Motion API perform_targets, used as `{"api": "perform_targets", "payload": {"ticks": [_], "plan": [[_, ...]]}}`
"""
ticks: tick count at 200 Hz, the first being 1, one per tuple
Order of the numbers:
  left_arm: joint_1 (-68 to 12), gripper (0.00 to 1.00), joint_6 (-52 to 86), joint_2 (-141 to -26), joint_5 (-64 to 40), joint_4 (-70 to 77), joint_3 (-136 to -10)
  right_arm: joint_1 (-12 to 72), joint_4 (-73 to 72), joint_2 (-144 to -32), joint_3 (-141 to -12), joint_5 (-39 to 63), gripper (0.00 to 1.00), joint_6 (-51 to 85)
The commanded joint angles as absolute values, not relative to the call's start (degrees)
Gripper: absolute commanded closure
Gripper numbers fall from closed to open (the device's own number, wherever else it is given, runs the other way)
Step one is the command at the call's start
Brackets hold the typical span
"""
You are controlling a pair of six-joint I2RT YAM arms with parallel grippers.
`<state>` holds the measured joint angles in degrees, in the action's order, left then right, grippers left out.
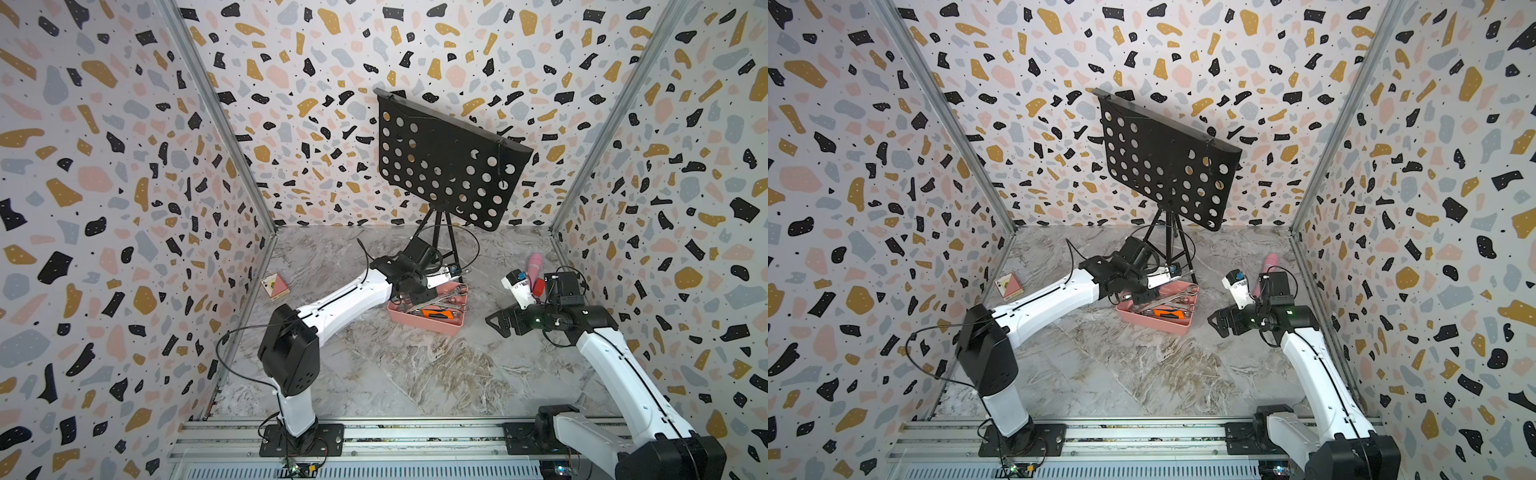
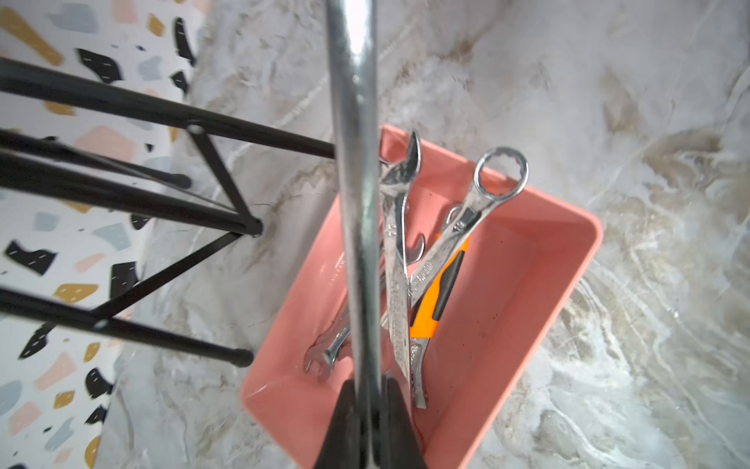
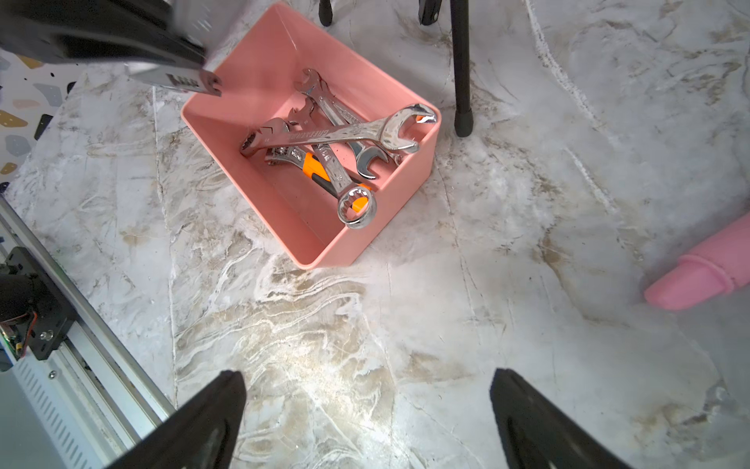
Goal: Take out the wrench from the storage box
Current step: Pick up the wrench from the storage box, then place the wrench at the center of the board.
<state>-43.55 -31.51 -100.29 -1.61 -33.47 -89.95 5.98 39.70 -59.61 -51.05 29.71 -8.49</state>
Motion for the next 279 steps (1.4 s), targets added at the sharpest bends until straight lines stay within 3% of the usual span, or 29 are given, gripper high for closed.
{"api": "perform_targets", "payload": {"ticks": [1, 45, 121, 279], "plan": [[-43.77, 1.0, -21.52, -93.21, 5.74, -30.96, -88.14, 6.27, 38.04, -59.15, -51.3, 32.22, 0.0, -6.99], [-39.9, 1.0, -1.14, -82.39, 12.53, -30.97, -75.6, 6.49, 36.06, -59.94, -50.63, 33.75, 0.0, -5.63], [-28.06, 1.0, 21.42, -77.64, -2.18, -23.4, -54.38, 7.21, 35.84, -59.77, -49.78, 33.66, 0.0, -5.31], [-22.86, 1.0, 25.12, -94.36, -8.15, -21.52, -52.97, 7.3, 35.16, -60.03, -48.9, 32.09, 0.0, -5.11]]}}
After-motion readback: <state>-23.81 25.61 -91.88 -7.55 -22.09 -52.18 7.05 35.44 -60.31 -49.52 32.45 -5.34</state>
